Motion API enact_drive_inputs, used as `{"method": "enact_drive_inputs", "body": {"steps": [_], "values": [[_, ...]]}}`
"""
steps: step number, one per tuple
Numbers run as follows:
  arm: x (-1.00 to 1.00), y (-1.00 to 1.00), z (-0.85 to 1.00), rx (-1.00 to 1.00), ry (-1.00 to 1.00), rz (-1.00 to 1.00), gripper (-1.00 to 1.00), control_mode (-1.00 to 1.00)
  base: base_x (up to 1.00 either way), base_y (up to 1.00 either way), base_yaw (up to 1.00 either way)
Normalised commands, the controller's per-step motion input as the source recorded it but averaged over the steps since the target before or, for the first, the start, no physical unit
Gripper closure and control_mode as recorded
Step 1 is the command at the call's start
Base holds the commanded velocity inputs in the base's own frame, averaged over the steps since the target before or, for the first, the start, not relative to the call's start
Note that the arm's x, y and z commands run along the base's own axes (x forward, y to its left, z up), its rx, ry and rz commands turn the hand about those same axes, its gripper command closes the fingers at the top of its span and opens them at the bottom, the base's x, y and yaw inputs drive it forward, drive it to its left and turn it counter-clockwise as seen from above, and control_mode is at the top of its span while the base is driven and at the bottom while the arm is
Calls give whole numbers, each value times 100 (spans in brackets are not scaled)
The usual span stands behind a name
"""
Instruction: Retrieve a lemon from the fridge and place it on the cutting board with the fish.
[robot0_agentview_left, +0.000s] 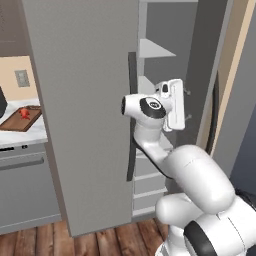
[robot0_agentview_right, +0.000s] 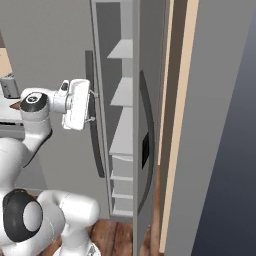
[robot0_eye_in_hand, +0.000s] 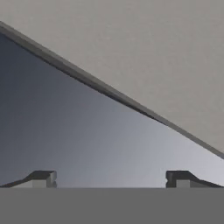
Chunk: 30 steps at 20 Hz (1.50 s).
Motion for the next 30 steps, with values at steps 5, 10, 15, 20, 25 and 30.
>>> {"method": "enact_drive_inputs", "body": {"steps": [5,10,15,20,25,30], "values": [[54,-12,-9,-12,7,-14,-100,-100,0,0,0],[50,-70,-5,0,18,-15,-100,-100,0,0,0],[49,-53,0,3,16,-9,-100,-100,0,0,0],[20,-39,0,2,2,0,-100,-100,0,0,0],[1,-67,0,3,0,-1,-100,-100,0,0,0],[0,-83,0,5,0,-2,-100,-100,0,0,0]]}}
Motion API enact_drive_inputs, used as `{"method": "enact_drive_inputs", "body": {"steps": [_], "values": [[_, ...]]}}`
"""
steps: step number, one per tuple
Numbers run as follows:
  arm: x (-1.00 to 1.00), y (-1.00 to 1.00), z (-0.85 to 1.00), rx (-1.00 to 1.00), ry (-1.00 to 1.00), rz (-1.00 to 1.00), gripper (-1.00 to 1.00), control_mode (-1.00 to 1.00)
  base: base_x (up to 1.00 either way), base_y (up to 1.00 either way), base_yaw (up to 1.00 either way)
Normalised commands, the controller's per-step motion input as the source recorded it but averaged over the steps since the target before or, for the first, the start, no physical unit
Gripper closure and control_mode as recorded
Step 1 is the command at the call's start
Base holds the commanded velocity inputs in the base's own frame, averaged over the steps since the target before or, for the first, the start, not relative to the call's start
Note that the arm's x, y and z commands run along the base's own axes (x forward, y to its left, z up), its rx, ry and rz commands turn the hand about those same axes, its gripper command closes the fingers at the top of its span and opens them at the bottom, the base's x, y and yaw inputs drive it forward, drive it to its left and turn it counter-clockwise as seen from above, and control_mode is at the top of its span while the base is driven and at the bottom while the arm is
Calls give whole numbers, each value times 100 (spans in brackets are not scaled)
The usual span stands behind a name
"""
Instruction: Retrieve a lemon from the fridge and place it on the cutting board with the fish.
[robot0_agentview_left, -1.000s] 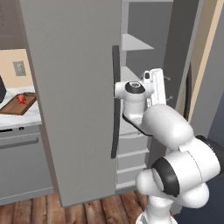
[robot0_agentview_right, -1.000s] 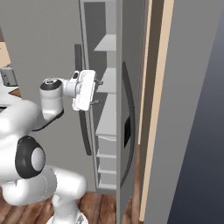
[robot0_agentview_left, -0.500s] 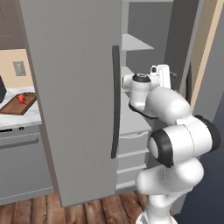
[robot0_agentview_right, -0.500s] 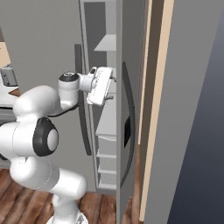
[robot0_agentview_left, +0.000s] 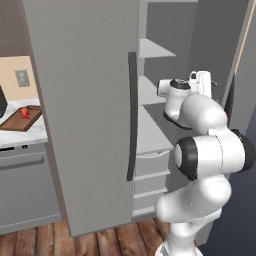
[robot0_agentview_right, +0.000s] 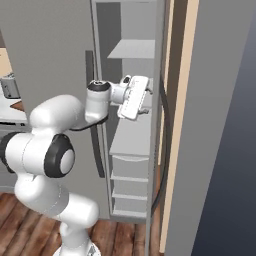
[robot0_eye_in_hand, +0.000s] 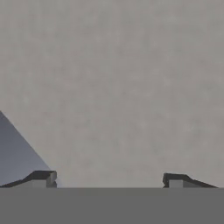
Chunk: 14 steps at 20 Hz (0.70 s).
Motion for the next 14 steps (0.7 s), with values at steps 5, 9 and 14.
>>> {"method": "enact_drive_inputs", "body": {"steps": [5,9,14], "values": [[-3,-42,0,9,-2,0,-100,-100,0,0,0],[-10,11,0,1,-4,0,-100,-100,0,0,0],[-12,66,-3,0,-10,-3,-100,-100,0,0,0]]}}
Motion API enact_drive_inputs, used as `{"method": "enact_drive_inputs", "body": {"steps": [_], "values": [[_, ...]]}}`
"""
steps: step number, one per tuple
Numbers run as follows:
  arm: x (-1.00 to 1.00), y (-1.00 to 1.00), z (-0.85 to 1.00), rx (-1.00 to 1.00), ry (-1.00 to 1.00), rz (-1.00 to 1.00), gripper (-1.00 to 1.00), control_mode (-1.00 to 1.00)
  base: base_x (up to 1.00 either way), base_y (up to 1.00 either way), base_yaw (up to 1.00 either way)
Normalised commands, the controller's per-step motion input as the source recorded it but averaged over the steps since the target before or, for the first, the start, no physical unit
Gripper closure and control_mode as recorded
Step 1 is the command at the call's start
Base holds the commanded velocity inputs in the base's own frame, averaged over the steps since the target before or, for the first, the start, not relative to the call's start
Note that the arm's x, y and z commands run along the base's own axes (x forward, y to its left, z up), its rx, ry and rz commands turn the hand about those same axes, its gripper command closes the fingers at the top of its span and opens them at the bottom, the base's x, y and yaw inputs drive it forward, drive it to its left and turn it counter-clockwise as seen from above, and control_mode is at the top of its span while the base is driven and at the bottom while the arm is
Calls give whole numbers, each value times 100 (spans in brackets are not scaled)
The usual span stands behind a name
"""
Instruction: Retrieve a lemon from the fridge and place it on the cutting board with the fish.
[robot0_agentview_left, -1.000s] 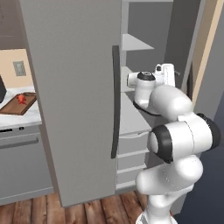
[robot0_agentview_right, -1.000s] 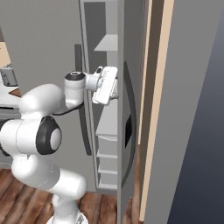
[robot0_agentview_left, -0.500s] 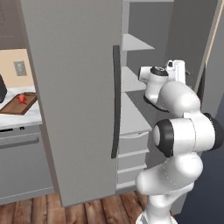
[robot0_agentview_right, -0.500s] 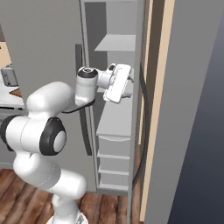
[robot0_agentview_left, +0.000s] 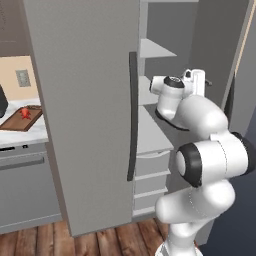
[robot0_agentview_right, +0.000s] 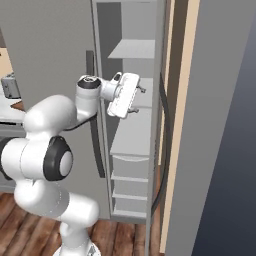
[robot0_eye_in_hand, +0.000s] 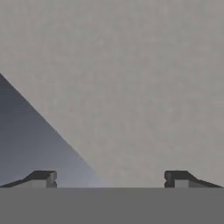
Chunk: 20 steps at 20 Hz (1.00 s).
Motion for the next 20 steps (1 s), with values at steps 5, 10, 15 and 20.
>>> {"method": "enact_drive_inputs", "body": {"steps": [5,10,15,20], "values": [[0,87,-7,22,-20,-8,-100,-100,0,0,0],[1,71,-4,50,-22,-11,-100,-100,0,0,0],[1,50,-32,57,-19,-19,-100,-100,0,0,0],[0,56,-56,48,-29,-26,-100,-100,0,0,0]]}}
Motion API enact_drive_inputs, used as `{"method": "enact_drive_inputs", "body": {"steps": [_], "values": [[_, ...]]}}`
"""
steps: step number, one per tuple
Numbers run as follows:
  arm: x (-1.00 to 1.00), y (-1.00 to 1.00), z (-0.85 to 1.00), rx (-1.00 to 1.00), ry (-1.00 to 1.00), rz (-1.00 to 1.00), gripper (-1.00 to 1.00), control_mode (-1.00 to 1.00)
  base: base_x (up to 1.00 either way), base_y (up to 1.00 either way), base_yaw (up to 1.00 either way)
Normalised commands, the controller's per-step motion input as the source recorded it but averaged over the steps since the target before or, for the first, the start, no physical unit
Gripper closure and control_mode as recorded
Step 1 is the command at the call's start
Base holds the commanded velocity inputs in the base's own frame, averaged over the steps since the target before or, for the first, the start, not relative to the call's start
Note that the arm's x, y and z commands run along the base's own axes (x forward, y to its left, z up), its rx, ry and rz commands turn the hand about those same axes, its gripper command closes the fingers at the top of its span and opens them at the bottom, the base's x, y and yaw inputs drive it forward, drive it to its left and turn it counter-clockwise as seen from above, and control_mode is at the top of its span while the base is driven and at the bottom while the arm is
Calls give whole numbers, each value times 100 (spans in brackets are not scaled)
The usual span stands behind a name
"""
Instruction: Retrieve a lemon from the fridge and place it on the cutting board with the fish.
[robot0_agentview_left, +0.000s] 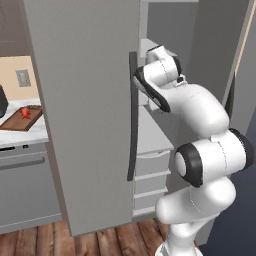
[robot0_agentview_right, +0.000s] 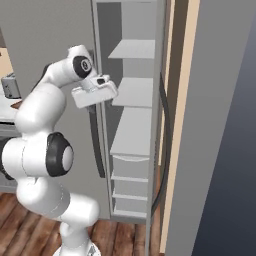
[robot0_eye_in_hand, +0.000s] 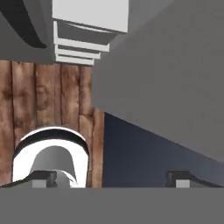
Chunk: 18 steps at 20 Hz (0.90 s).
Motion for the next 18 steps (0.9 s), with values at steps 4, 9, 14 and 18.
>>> {"method": "enact_drive_inputs", "body": {"steps": [4,9,14,18], "values": [[-3,46,-52,43,-41,-24,-100,-100,0,0,0],[-20,35,-21,12,-53,-19,-100,-100,0,0,0],[-2,19,1,0,-40,-6,-100,-100,0,0,0],[0,0,28,0,-18,0,-100,-100,0,0,0]]}}
